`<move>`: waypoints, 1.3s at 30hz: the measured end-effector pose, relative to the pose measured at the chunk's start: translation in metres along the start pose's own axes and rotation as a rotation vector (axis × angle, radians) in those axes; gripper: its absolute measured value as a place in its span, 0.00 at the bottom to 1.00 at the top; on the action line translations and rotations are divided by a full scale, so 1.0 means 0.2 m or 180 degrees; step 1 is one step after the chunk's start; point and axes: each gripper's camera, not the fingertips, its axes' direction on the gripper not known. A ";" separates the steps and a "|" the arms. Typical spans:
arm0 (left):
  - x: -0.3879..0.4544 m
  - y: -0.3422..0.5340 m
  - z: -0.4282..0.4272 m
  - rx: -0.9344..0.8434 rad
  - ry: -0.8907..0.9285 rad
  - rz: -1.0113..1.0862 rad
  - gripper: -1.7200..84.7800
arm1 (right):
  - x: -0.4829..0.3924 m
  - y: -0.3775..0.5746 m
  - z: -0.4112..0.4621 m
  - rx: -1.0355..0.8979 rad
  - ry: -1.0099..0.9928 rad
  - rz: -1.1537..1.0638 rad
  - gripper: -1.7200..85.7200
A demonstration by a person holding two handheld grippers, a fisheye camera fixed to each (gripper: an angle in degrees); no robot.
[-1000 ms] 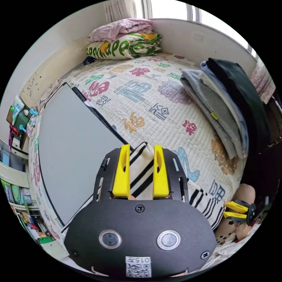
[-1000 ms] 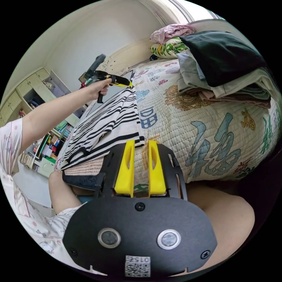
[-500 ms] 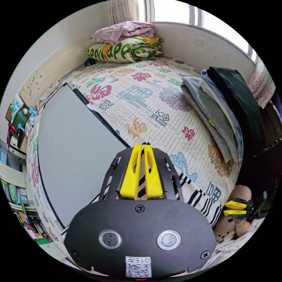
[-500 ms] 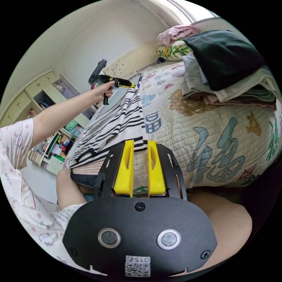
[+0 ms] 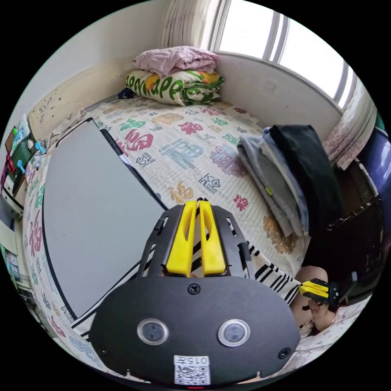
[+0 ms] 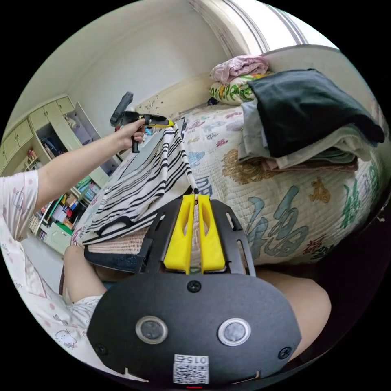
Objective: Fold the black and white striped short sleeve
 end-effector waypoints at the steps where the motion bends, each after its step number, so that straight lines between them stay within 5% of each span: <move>1: 0.00 -0.03 -0.06 0.0076 0.0079 -0.0013 0.02 | 0.02 0.00 -0.05 0.0073 0.0040 0.0010 0.03; 6: -0.06 -0.23 -0.73 0.0845 0.0802 -0.0134 0.02 | 0.04 -0.04 -0.76 0.1005 -0.0058 -0.0172 0.02; 10: -0.30 -0.16 -1.19 0.1202 0.1003 -0.0266 0.02 | -0.29 0.01 -1.00 0.0967 -0.0744 -0.0949 0.02; 17: -1.14 0.30 -1.63 0.1177 0.0741 -0.0993 0.02 | -1.14 0.42 -0.30 -0.0290 -0.1848 -0.1850 0.02; 21: -1.47 0.46 -1.59 0.0889 0.0410 -0.1741 0.02 | -1.44 0.73 0.26 -0.1048 -0.1693 -0.1939 0.03; 26: -1.61 0.42 -1.79 0.1278 0.0626 -0.2273 0.12 | -1.57 0.87 0.28 -0.1245 -0.1566 -0.2147 0.03; 32: -1.52 -0.07 -1.92 0.0912 0.0950 -0.1929 0.15 | -1.67 0.90 0.31 -0.1432 -0.1533 -0.2140 0.03; 39: -1.35 -0.66 -2.05 0.0291 0.0348 -0.1471 0.06 | -1.88 0.93 0.34 -0.1615 -0.1385 -0.2296 0.03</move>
